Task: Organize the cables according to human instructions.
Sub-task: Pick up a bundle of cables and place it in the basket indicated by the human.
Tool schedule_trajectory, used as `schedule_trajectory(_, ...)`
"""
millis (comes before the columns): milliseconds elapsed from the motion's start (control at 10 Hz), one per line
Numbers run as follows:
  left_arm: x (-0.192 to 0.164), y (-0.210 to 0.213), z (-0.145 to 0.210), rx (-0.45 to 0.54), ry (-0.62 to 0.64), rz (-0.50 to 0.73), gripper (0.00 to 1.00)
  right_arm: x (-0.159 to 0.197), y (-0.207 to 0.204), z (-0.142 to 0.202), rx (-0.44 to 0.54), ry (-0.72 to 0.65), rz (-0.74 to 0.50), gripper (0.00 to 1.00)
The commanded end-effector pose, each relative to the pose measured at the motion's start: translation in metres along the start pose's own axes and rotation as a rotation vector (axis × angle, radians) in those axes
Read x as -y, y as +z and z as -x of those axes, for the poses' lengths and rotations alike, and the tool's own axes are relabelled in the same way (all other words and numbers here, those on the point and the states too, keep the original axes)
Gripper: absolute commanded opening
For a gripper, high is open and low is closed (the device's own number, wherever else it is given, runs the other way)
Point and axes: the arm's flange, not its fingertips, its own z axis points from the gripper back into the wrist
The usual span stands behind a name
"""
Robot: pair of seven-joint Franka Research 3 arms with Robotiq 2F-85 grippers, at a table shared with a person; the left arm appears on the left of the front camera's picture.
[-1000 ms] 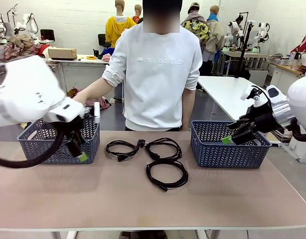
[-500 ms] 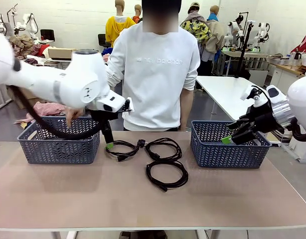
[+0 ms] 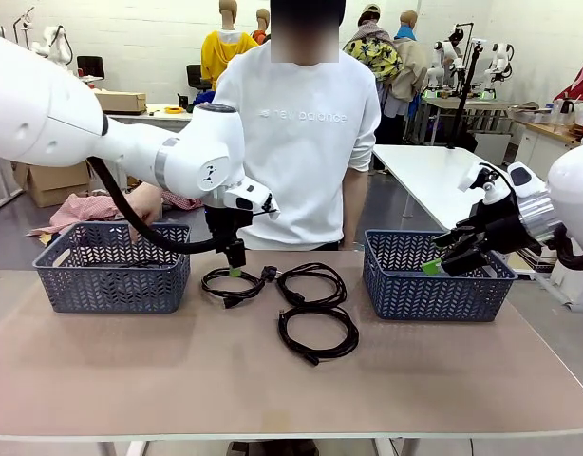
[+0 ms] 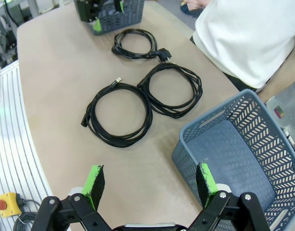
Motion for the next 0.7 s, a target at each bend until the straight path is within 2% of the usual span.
schedule_trajectory(0,-0.0057,0.0044,0.0005,0.009,0.024,0.022,1.00,0.0045,-0.0028,0.0018,0.025,0.014,-0.011,1.00)
schedule_trajectory(600,0.0000,0.0000,0.0000,0.000,0.000,0.000,1.00,0.0045,-0.0028,0.0018,0.025,0.014,-0.011,1.00)
